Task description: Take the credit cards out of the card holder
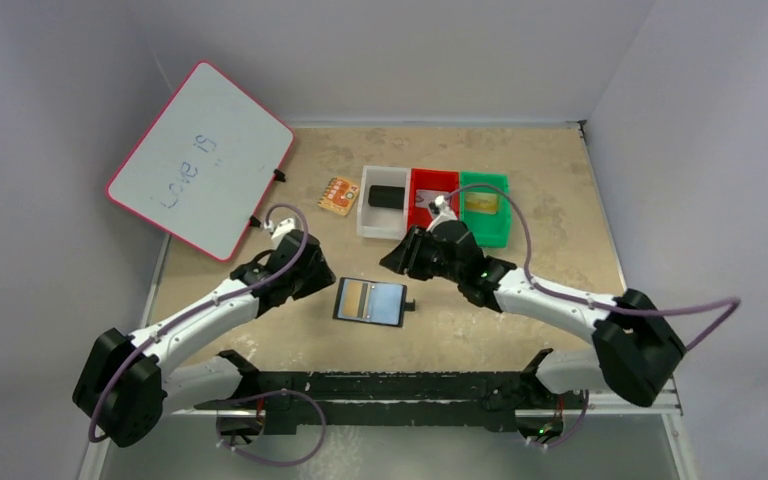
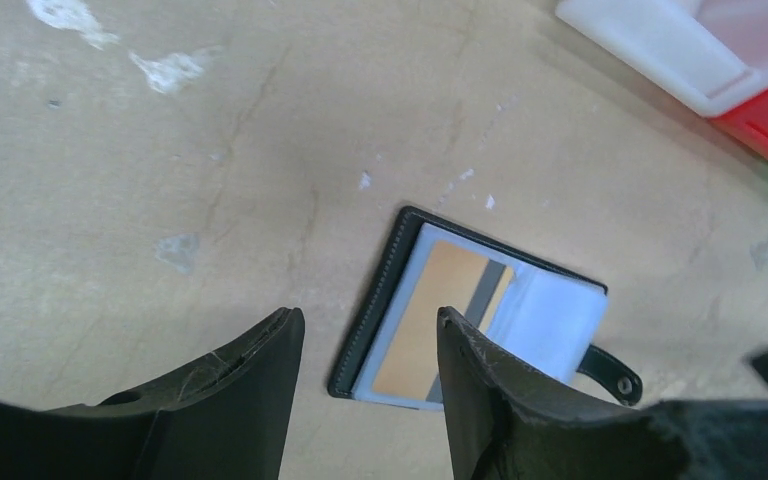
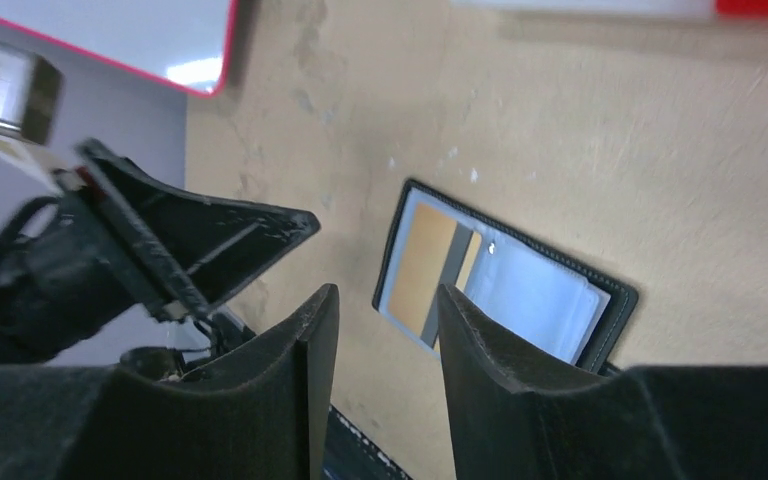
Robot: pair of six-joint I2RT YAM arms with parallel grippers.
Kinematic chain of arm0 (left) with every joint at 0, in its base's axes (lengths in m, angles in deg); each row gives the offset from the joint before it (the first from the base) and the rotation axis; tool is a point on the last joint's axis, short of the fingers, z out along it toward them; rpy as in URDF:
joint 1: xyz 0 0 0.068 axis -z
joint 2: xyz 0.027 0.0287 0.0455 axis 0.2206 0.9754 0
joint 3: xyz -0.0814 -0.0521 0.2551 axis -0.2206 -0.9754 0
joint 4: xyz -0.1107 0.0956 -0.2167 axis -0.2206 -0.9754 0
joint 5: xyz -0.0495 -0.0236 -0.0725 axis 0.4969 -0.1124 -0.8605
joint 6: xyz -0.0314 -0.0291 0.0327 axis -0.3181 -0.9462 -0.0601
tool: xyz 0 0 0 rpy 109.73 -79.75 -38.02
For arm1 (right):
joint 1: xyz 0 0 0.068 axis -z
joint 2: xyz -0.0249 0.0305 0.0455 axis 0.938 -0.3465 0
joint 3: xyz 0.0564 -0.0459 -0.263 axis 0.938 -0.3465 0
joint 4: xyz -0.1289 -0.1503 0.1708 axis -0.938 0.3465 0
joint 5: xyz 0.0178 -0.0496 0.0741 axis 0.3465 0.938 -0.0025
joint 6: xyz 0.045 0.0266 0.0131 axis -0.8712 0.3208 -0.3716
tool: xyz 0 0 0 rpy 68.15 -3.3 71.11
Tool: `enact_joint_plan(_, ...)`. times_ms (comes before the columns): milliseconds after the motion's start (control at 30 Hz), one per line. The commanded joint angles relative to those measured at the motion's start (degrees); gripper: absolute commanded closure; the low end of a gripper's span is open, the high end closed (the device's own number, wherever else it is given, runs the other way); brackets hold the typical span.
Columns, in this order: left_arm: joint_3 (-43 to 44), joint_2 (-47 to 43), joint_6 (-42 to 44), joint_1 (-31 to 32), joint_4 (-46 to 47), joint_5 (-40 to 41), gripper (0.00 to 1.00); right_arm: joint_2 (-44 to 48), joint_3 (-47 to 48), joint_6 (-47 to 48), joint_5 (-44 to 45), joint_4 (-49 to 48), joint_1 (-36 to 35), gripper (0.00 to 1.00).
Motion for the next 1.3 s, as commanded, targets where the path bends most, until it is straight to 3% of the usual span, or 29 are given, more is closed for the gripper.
enact_joint_plan(0, 0.8, -0.2, 1.6, 0.0, 4.7, -6.2, 0.51, -5.8, -3.3, -3.5, -11.7, -13.6, -0.2, 0.59)
enact_joint_plan(500, 0.8, 5.9, 4.7, 0.0, 9.0, -15.8, 0.58, -22.5, 0.6, -9.8, -12.4, -17.1, -4.5, 0.75)
enact_joint_plan(700, 0.3, 7.8, 5.9, 0.1, 9.9, -18.1, 0.58, -22.7, 0.7, -10.3, -9.7, -13.2, -4.6, 0.72)
enact_joint_plan(967, 0.2, 10.2, 6.5, 0.0, 10.8, -20.7, 0.58, -29.0, 0.0, -10.5, -15.6, -18.3, -4.6, 0.73)
enact_joint_plan(1267, -0.8, 12.5, 8.6, 0.2, 9.4, -21.6, 0.59, -28.5, -1.7, -11.9, -14.3, -18.4, -4.5, 0.74)
